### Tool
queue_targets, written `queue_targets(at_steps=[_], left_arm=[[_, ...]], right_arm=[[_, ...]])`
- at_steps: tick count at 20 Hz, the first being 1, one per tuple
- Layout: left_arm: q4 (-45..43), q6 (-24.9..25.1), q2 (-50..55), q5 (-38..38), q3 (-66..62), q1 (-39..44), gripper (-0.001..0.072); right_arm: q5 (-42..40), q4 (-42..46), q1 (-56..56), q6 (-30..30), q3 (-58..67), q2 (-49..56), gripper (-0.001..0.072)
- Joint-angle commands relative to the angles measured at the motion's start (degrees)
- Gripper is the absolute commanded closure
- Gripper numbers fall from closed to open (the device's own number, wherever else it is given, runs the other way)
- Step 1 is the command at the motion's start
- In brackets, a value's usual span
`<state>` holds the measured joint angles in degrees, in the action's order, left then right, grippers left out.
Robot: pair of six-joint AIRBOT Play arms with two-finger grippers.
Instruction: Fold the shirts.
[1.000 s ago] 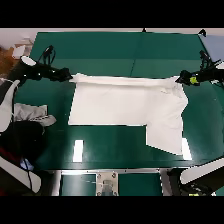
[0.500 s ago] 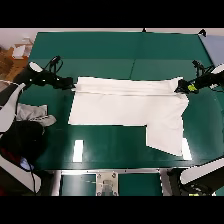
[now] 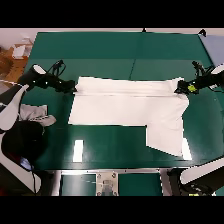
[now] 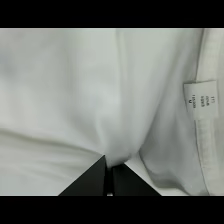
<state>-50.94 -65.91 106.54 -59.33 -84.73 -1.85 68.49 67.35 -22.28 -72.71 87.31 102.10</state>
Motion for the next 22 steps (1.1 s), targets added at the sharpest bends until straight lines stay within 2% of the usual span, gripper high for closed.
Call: queue_targets(at_steps=[1,2,3,4,7,11,13,16,19,22], left_arm=[[0.1,-2.4,0.2,-6.2,-0.4,-0.1,0.0477],[0.1,-4.9,0.2,-8.9,-1.3,-0.8,0.0163],[0.2,-7.3,0.1,-13.0,-2.7,-1.7,0.007],[0.2,-8.9,0.0,-17.0,-4.2,-2.5,0.0069],[0.1,-12.7,-2.8,-27.5,-4.5,-5.7,0.0069],[-4.5,-13.6,-15.6,-26.9,8.4,-8.5,0.007],[-7.9,-13.6,-24.5,-23.1,19.1,-9.7,0.007],[-6.4,-15.6,-39.4,-12.3,38.0,-10.1,0.007],[2.5,-16.6,-50.2,-0.3,55.3,-7.4,0.0069],[12.1,-16.6,-52.5,11.8,65.3,-0.5,0.007]], right_arm=[[0.7,-0.2,-0.1,0.0,0.1,-0.1,0.0505],[2.4,0.5,-0.2,-1.2,1.1,-0.1,0.0487],[5.0,2.4,-0.5,-3.3,2.8,-0.2,0.047],[7.3,4.5,-1.0,-5.1,4.3,-0.6,0.043],[12.0,7.5,-3.8,-9.4,4.8,-5.5,0.0421],[13.0,7.5,-9.0,-10.2,-5.6,-16.9,0.0421],[10.7,7.5,-12.8,-10.0,-15.0,-24.2,0.0422],[4.3,6.1,-18.8,-9.6,-29.7,-34.6,0.0422],[-1.4,2.1,-23.1,-9.6,-40.8,-41.2,0.0422],[-4.0,1.2,-23.6,-9.6,-46.2,-43.9,0.0422]])
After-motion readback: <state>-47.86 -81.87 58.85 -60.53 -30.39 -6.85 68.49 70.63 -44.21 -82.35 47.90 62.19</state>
